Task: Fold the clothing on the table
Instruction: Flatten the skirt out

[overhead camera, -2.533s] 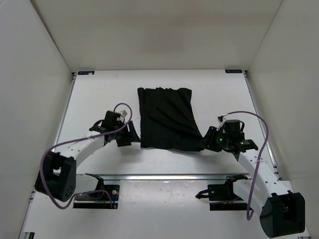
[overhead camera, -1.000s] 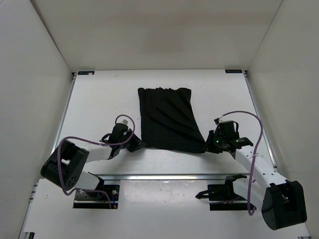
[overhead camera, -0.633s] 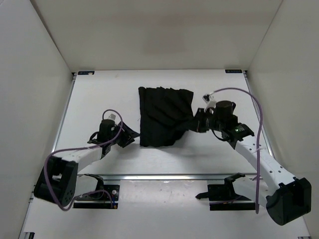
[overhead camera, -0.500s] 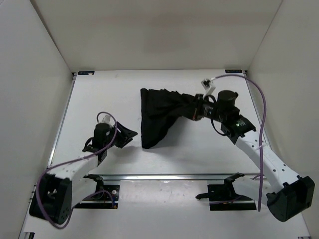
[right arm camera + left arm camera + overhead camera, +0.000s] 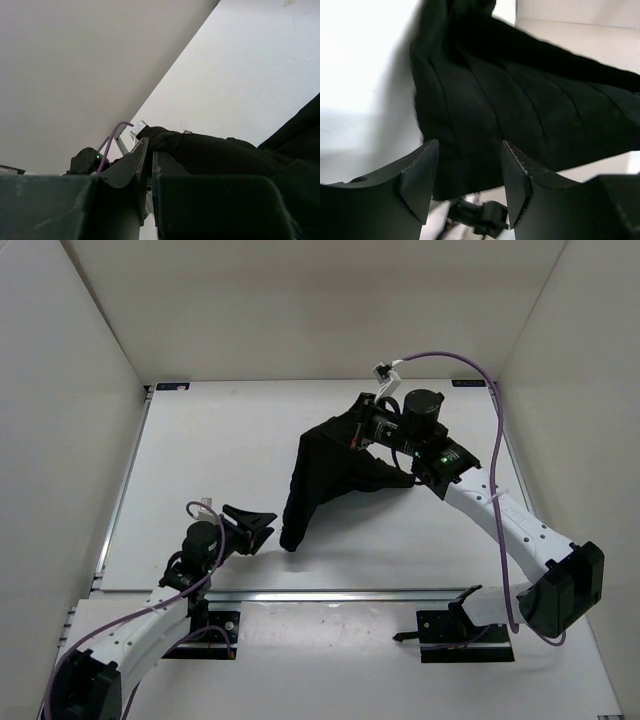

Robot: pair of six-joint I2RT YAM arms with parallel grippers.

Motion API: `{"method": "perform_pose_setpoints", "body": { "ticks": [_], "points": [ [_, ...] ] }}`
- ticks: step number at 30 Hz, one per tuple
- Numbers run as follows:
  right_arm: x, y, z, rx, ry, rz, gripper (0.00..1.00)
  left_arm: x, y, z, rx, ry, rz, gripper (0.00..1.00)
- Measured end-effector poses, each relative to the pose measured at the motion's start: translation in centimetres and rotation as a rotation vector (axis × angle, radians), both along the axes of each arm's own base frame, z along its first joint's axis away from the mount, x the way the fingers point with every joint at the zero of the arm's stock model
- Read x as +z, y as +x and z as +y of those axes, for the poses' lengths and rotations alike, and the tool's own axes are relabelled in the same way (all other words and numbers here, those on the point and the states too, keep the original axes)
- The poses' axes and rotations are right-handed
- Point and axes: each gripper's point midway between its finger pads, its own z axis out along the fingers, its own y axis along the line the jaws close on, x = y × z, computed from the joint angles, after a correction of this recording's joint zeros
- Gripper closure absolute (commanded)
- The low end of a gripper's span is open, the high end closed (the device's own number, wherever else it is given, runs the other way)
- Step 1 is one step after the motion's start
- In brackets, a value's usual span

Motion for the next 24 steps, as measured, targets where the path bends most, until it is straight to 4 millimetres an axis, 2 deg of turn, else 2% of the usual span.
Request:
{"method": "perform_pose_setpoints", "body": {
  "ticks": [5,13,21,24],
  "points": [
    [0.0,0.6,0.3,-0.032,-0.007,-0.002,1.00,0.1,-0.8,-1.6,-0.024,-0.047,0.037,0.39],
    [2.1,4.3,0.5,-0.097,-0.018,-0.048,1.00,-0.5,-1.1,-1.9,-0.028,0.069,0.008,0.40],
    [1.1,5.1,0.6,-0.106,-0.039,-0.030,1.00,-1.0,-0.8,-1.5,-0.013,0.140,-0.005,0.40],
    [1.1,5.2,0.6,-0.107,-0.040,-0.030,1.00,0.8,-0.1,-1.1,0.008,0.163,-0.043,0.43]
  ]
}}
